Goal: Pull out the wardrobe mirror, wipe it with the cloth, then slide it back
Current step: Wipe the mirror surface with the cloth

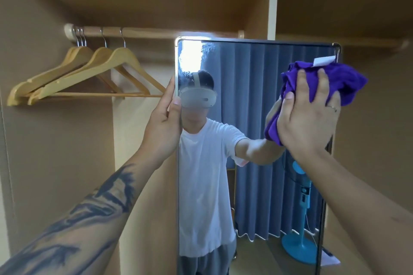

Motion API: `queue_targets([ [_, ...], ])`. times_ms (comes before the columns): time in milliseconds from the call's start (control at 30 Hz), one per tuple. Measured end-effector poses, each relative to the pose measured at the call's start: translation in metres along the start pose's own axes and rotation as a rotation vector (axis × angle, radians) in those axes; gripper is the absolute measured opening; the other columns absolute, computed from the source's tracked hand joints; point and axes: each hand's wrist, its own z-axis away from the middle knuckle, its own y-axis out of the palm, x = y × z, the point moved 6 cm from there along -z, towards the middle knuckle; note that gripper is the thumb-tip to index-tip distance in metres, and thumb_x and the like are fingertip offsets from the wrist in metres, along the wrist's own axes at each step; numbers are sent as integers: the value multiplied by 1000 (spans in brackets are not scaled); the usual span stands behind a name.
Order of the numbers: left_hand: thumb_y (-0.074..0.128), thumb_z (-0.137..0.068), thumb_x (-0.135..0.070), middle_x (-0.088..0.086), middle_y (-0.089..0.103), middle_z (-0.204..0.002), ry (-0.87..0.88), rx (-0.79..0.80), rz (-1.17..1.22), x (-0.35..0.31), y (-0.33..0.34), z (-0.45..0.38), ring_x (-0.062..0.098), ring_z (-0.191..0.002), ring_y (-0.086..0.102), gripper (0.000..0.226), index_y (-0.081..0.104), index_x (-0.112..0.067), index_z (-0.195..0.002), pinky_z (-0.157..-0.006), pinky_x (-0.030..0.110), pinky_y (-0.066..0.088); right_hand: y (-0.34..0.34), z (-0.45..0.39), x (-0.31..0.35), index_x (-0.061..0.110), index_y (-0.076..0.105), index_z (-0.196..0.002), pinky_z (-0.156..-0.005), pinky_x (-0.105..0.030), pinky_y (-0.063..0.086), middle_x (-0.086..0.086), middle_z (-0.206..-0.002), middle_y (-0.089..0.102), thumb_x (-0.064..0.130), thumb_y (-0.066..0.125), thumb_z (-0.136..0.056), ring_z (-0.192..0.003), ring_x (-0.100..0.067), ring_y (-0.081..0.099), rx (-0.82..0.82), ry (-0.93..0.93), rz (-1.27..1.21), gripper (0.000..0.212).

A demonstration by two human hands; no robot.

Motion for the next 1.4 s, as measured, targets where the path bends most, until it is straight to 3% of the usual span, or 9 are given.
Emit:
queue_targets([
  [200,34,-116,-35,36,41,-151,5,20,25,-5,0,2,55,-142,38,51,25,-51,-163,-112,66,39,3,19,63,24,36,-161,-118,-63,30,-14,-167,32,40,33,-107,-141,-52,39,18,-31,-7,57],
  [400,38,-114,-40,36,45,-148,18,15,75,-5,-1,2,54,-136,44,48,28,-57,-158,-104,62,46,2,34,145,32,41,-159,-120,-67,25,-7,-169,33,46,42,-105,-142,-46,40,56,-581,-1,56],
  [667,38,-114,-41,24,57,-142,81,-37,31,-6,-2,2,39,-128,57,42,29,-74,-139,-95,47,58,10,38,76,29,43,-158,-123,-65,24,-8,-168,36,52,41,-108,-137,-48,43,76,-865,101,55],
  [733,37,-115,-40,12,73,-115,62,-49,21,1,-3,-1,32,-102,69,44,28,-71,-145,-73,35,60,13,38,39,28,43,-159,-122,-65,25,-11,-168,35,51,40,-108,-135,-48,44,80,-783,118,55],
  [833,37,-115,-39,8,52,-68,44,-52,25,8,-6,-2,23,-64,45,46,33,-70,-149,-55,28,42,14,36,-24,24,39,-160,-121,-64,25,-17,-168,29,51,36,-109,-137,-51,43,123,-560,135,58],
  [933,38,-114,-44,14,70,-96,46,-57,11,9,-7,4,18,-73,65,44,35,-77,-143,-68,37,55,10,41,-58,21,34,-161,-119,-62,27,-17,-169,24,49,33,-108,-137,-54,39,152,-322,92,60],
  [1000,38,-113,-48,6,72,-123,34,-53,-2,13,-3,13,24,-105,72,43,32,-80,-141,-88,49,59,10,48,-49,19,34,-161,-119,-63,28,-18,-168,25,46,34,-108,-137,-56,39,123,-187,72,60],
  [1133,37,-113,-48,25,49,-153,-35,-38,-26,26,4,37,50,-141,45,41,25,-83,-132,-111,68,45,8,69,-4,14,37,-161,-119,-65,28,-19,-168,29,44,39,-106,-138,-58,39,91,-29,9,63],
  [1400,43,-113,-39,11,59,-152,-111,-24,106,65,7,73,30,-141,55,42,39,-73,-136,-119,52,43,11,141,123,25,50,-155,-123,-62,23,-2,-168,36,35,58,-86,-138,-41,40,197,-657,-107,70],
])
